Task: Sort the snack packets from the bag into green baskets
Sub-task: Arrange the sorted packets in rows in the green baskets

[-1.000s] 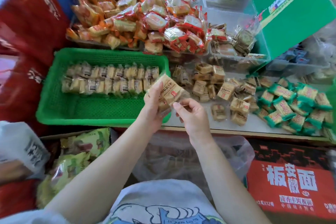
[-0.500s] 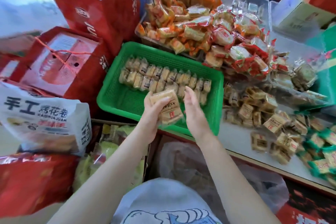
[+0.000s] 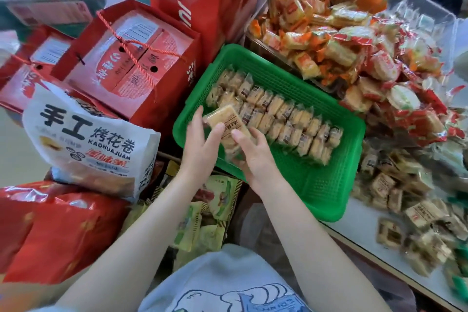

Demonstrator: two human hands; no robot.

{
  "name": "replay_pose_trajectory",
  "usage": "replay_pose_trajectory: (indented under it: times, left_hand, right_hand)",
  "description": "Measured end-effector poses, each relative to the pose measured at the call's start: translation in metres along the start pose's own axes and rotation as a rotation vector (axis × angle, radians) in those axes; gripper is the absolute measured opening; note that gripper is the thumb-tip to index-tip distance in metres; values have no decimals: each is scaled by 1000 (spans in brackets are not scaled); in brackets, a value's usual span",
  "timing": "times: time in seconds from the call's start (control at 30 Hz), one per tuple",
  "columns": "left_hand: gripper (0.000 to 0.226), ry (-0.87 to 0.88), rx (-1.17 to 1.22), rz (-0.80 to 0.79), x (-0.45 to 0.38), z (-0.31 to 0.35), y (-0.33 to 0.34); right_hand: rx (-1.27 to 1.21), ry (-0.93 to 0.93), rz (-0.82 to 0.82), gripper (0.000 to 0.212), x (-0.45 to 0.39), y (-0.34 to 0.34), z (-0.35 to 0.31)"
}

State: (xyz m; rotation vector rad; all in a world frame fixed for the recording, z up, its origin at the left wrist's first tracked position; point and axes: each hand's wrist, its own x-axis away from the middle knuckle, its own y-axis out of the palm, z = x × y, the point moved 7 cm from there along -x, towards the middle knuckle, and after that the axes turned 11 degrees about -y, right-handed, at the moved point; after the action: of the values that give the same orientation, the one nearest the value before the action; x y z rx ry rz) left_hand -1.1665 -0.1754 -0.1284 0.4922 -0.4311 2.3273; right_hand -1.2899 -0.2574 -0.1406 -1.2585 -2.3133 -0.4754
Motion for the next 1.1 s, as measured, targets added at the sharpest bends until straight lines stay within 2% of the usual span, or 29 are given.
replay_pose_trajectory:
  times: [0.07, 0.1, 0.17, 0.2, 0.3, 0.4, 0.47, 0.67, 0.87, 1.0, 1.1]
  left_hand:
    - [60, 273, -257, 141, 5, 16, -22]
    - [53, 339, -340, 193, 2, 17, -30]
    - [50, 335, -448, 247, -11, -1, -39]
    - [52, 295, -463, 240, -18, -14, -40]
    - [53, 221, -371, 186, -25, -38, -40]
    - [54, 201, -318, 217, -25, -45, -43]
    - [54, 190, -314, 230, -27, -46, -44]
    - [56, 171, -289, 213, -29, -49, -43]
    - [56, 175, -260, 222, -30, -53, -44]
    - [56, 169, -254, 205, -31, -55, -44]
    - [56, 171, -256, 197, -31, -54, -44]
  right_hand:
    - [143, 30, 34, 81, -18, -3, -4]
    - [251, 66, 26, 94, -26, -3, -2]
    - [431, 182, -12, 123, -41, -5, 11]
    - [475, 227, -31, 126, -44, -2, 14]
    - [485, 256, 17, 114, -51, 9, 14]
    - [456, 208, 148, 123, -63, 16, 15]
    - [452, 203, 161, 126, -64, 24, 15]
    - [364, 189, 222, 119, -60, 23, 25]
    - [510, 124, 155, 122, -63, 44, 16]
    - [454, 307, 117, 129, -62, 46, 30]
    - [403, 371, 72, 120, -65, 47, 31]
